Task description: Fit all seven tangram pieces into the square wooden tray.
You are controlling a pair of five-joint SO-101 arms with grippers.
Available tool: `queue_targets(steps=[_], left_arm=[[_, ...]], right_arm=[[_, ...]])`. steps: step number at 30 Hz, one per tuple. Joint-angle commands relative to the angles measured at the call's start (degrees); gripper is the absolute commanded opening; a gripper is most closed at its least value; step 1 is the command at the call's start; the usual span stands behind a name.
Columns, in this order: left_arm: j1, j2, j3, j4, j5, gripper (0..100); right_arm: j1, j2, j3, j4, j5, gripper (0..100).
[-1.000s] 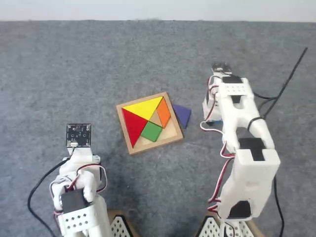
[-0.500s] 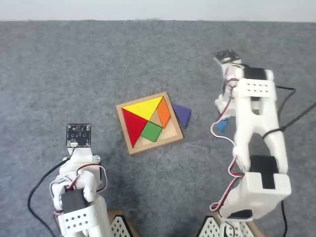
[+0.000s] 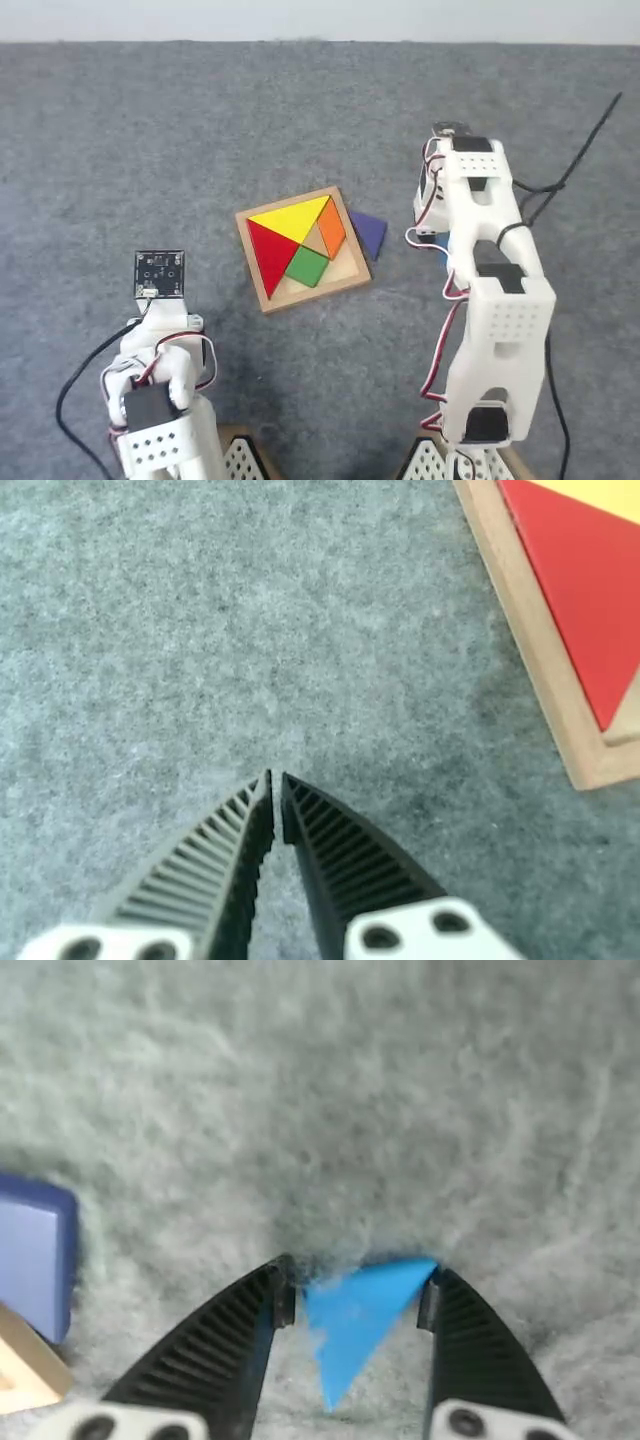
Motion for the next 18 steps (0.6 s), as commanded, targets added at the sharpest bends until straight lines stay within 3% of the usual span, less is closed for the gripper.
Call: queue_targets(steps=[1,6,15,18], left_arm=[[-0.2,-1.1,-0.5,0.3,-0.5,2],[-0.2,-1.1,-0.5,0.3,-0.5,2],[-0.2,-1.1,-0.5,0.3,-0.5,2],[-0.2,-1.1,-0.5,0.3,-0.5,2]], right_arm=[[0.3,1.4,-2.8,1.5,-0.7,17.1],[0.2,-3.7,-3.4,2.1,-2.0,3.5],[-0.3,-13.2,-3.4,7.5,-1.6,2.8],[-1.8,-14.1,-2.5,10.4,2.8,2.2]])
